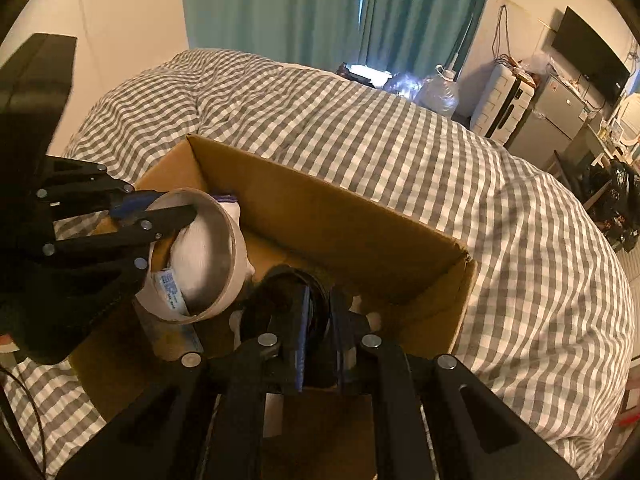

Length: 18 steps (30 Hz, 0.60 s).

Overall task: Organize objects
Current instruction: 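Carry the tape roll with the left tool into the box while the right tool drops the black item there, then grasp the toothpaste tube with the right tool and lift it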

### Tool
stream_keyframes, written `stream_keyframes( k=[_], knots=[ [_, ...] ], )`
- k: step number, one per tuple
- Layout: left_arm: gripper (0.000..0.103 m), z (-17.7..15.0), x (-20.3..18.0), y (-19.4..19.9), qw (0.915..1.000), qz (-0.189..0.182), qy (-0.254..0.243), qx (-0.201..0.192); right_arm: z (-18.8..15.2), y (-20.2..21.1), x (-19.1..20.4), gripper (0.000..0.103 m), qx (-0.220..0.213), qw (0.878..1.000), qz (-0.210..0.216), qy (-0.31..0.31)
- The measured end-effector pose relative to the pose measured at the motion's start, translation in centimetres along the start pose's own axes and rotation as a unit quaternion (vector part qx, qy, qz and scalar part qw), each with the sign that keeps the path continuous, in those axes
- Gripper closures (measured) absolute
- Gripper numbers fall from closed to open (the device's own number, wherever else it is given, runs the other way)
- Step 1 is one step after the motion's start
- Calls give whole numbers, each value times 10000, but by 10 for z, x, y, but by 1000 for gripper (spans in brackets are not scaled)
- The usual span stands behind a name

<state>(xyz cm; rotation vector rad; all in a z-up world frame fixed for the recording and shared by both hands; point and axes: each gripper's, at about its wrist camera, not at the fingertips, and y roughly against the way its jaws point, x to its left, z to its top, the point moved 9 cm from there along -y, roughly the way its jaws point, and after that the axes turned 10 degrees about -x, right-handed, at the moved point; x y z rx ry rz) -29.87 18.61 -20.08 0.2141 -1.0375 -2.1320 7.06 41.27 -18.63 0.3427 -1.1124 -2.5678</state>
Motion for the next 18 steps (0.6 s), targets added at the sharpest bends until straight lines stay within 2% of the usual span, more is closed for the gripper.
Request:
stream_keyframes(
  k=[1, 2, 3, 4, 6, 8, 10, 12, 18],
  knots=[
    [91, -1, 0, 2, 10000, -28, 37, 18, 2, 6, 0, 88, -66, 10000, 23, -36],
    [84, -3, 0, 4, 9999, -79, 83, 36, 5, 13, 0, 86, -130, 9999, 43, -81],
    [74, -4, -2, 9, 9997, -181, 157, 59, 8, 17, -1, 80, -169, 9998, 48, -102],
    [69, -4, -3, 13, 9995, -244, 192, 69, 11, 24, -2, 74, -236, 9996, 32, -117],
    [41, -2, -5, 22, 9995, -277, 166, 69, 15, 41, 0, 68, -364, 9992, -35, -133],
    [28, 0, -9, 39, 9997, -223, 8, -47, 18, 56, 1, 66, -448, 9988, -78, -161],
    [24, 3, -12, 58, 9995, -141, -171, -213, 20, 79, 3, 58, -546, 9983, -161, -128],
    [22, 6, -13, 75, 9992, -74, -239, -310, 22, 96, 6, 57, -608, 9978, -258, -67],
    [21, 16, -2, 132, 9981, -8, 44, -611, 24, 155, 14, 50, -867, 9955, -380, -73]
  ],
)
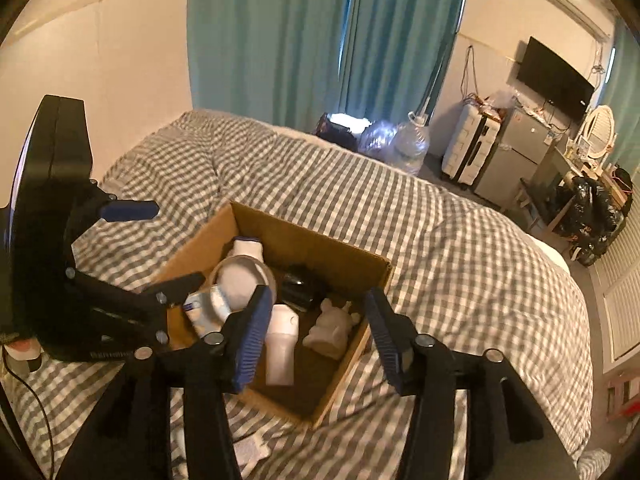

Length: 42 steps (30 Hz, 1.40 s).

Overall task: Organize objects
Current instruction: 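Grasp the toothpaste tube with the right tool and lift it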

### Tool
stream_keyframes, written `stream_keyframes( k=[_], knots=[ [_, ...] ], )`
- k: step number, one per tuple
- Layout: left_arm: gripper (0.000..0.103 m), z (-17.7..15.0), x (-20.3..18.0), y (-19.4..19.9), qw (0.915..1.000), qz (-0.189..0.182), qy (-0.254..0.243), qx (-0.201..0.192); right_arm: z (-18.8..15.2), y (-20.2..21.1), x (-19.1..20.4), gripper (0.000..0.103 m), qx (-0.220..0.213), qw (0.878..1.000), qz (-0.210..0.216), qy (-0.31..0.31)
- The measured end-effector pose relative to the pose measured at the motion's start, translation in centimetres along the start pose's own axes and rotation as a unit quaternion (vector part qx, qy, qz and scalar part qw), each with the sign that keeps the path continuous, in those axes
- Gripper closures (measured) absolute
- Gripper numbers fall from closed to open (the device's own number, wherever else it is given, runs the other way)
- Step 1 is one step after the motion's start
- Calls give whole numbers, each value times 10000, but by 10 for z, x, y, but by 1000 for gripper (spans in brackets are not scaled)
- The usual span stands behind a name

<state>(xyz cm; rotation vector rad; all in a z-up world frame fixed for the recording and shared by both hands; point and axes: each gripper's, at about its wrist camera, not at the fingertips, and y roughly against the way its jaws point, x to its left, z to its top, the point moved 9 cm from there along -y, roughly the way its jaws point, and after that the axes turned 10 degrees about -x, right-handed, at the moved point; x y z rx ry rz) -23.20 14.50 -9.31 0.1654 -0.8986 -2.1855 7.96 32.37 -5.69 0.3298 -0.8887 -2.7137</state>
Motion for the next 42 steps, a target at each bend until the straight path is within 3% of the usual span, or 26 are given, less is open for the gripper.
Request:
stream_keyframes(
  k=[5, 10, 13, 18, 24, 32, 36, 39, 42],
  knots=[
    [12, 10, 16, 49, 9991, 149, 210, -337, 6, 40, 7, 42, -177, 9997, -176, 13],
    [6, 7, 22, 90, 9969, 152, 443, -635, 8, 66, 10, 14, -273, 9989, -310, -233],
    [3, -4, 25, 105, 9955, 218, 574, -716, 1, 77, 13, 11, -232, 9983, -429, -326],
    [3, -39, 30, 102, 9937, 280, 994, -445, -29, 79, 30, 11, -145, 9986, -400, -318],
    [3, -89, 31, 85, 9926, 437, 1052, -413, -103, 38, 51, 11, 528, 9972, -143, -506],
    [3, -153, 20, 41, 9888, 501, 1394, 190, -179, -18, 72, 11, 1586, 9840, -77, -811],
    [3, -164, 17, 31, 9882, 573, 1397, 257, -209, -36, 88, 11, 2061, 9762, -132, -669],
    [3, -171, 18, 24, 9884, 617, 1350, 321, -230, -46, 86, 14, 2413, 9684, -400, -478],
    [3, -177, 18, 17, 9877, 577, 1391, 429, -238, -53, 88, 16, 2497, 9665, -444, -390]
  ],
)
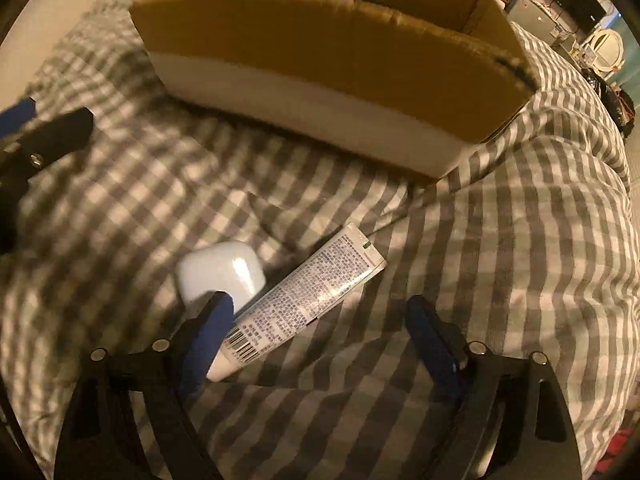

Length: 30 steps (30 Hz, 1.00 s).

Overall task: Organize objects
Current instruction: 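Grasp the toothpaste tube with the right tool and lift it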

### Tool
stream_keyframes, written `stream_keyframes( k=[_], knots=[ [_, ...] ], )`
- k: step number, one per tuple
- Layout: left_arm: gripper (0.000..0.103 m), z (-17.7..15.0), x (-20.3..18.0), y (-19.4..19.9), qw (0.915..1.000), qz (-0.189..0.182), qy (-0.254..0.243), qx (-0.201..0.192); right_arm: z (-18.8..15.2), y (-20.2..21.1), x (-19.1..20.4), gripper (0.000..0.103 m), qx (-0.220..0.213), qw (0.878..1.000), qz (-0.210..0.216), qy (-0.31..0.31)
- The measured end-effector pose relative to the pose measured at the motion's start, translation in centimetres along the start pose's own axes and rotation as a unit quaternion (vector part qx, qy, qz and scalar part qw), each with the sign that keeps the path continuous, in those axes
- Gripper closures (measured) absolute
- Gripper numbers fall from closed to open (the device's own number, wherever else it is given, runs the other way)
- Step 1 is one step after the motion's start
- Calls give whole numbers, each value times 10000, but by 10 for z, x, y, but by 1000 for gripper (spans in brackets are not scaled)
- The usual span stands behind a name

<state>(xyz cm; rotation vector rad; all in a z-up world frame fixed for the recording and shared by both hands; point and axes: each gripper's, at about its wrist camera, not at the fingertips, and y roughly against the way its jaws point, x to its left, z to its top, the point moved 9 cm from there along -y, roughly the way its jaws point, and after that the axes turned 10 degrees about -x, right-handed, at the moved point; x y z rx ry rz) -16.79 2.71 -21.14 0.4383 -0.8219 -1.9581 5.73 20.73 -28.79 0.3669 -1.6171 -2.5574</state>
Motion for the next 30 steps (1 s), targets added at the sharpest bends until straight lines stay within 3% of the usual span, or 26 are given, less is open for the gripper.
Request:
stream_keyframes(
  k=[2, 7, 12, 15, 19, 22, 26, 30],
  knots=[
    [3, -3, 3, -2, 10000, 2, 74, 54, 0, -5, 4, 17, 8, 9999, 94, 53],
    [3, -1, 4, 0, 9999, 67, 100, 33, -3, -5, 13, 43, -82, 9976, 687, -79],
    [3, -4, 3, 5, 9998, 181, 15, 42, -13, 1, 13, 47, -101, 9952, 952, -211],
    [3, -4, 3, 7, 9998, 216, 1, 15, -19, 7, 18, 67, -200, 9928, 1169, -142],
    [3, -7, 2, 8, 9997, 221, -71, 67, -21, 19, 20, 79, -433, 9916, 1217, -48],
    [3, -11, -4, 7, 9997, 149, -164, 138, -15, 35, 13, 80, -689, 9901, 1218, -91],
    [3, -19, -23, 4, 9991, 52, -363, 230, -8, 55, -9, 80, -1007, 9916, 810, 27],
    [3, -32, -61, 0, 9968, -358, -609, 367, 2, 70, -32, 80, -1224, 9906, 603, -53]
  ],
)
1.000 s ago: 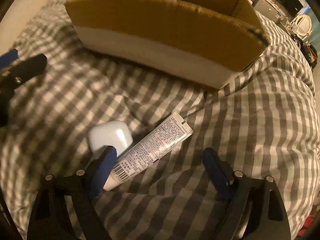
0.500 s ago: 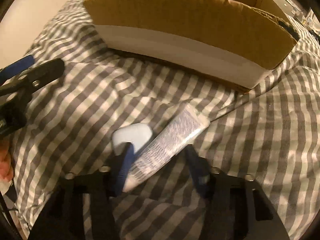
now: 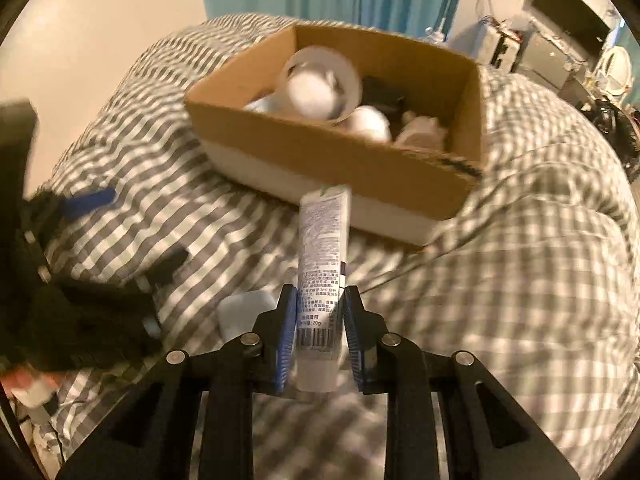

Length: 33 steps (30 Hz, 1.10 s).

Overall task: Organize objects
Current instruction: 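Grasp the toothpaste tube with the right tool and lift it, then grasp the white earbuds case with the left tool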

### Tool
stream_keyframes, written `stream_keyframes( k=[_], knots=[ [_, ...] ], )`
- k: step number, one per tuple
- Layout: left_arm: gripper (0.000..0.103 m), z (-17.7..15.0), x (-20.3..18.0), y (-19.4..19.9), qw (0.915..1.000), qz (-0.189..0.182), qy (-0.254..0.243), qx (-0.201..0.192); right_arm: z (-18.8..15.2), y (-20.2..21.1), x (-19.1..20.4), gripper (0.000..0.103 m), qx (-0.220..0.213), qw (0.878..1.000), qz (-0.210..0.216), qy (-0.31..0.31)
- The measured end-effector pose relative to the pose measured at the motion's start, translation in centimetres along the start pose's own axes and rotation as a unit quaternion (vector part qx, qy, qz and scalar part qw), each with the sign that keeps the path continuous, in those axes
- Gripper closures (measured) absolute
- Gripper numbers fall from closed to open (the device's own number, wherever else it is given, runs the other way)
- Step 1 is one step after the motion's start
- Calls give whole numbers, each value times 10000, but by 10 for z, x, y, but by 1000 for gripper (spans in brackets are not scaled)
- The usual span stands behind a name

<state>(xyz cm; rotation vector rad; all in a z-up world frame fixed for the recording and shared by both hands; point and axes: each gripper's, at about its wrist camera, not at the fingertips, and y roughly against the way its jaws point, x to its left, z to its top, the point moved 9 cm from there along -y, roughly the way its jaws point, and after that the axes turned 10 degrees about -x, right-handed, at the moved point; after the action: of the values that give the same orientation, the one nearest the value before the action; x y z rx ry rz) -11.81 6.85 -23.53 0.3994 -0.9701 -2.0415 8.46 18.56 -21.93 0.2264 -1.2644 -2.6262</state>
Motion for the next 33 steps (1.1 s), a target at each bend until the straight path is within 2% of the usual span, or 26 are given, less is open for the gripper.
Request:
stream_keyframes(
  k=[5, 8, 10, 12, 13, 15, 17, 20, 25, 33],
  knots=[
    [3, -14, -44, -13, 9972, -314, -660, 186, 20, 1, -4, 80, -164, 9996, -206, 84],
    [3, -22, -55, -24, 9955, -189, -862, 331, 20, 1, -15, 80, -195, 9997, -127, -49],
    [5, -24, -62, -27, 9947, -294, -920, 349, 18, -1, -17, 80, -224, 9996, -80, -139],
    [11, -27, -70, -31, 9937, -435, -937, 427, 17, -1, -17, 80, -258, 9995, -2, -197],
    [14, -28, -72, -33, 9933, -501, -932, 456, 16, -2, -16, 80, -277, 9994, 32, -217],
    [31, -31, -79, -36, 9916, -707, -926, 568, 17, -2, -16, 80, -309, 9992, 85, -248],
    [43, -36, -87, -40, 9886, -938, -919, 739, 17, -1, -16, 80, -321, 9991, 117, -268],
    [47, -38, -88, -42, 9876, -1037, -855, 811, 15, -1, -17, 80, -331, 9990, 130, -276],
    [48, -37, -86, -35, 9892, -936, -839, 755, 10, 3, -18, 80, -358, 9989, 72, -308],
    [48, -21, -59, 1, 9951, -901, -255, 318, 2, 17, -12, 80, -439, 9986, -142, -263]
  ],
)
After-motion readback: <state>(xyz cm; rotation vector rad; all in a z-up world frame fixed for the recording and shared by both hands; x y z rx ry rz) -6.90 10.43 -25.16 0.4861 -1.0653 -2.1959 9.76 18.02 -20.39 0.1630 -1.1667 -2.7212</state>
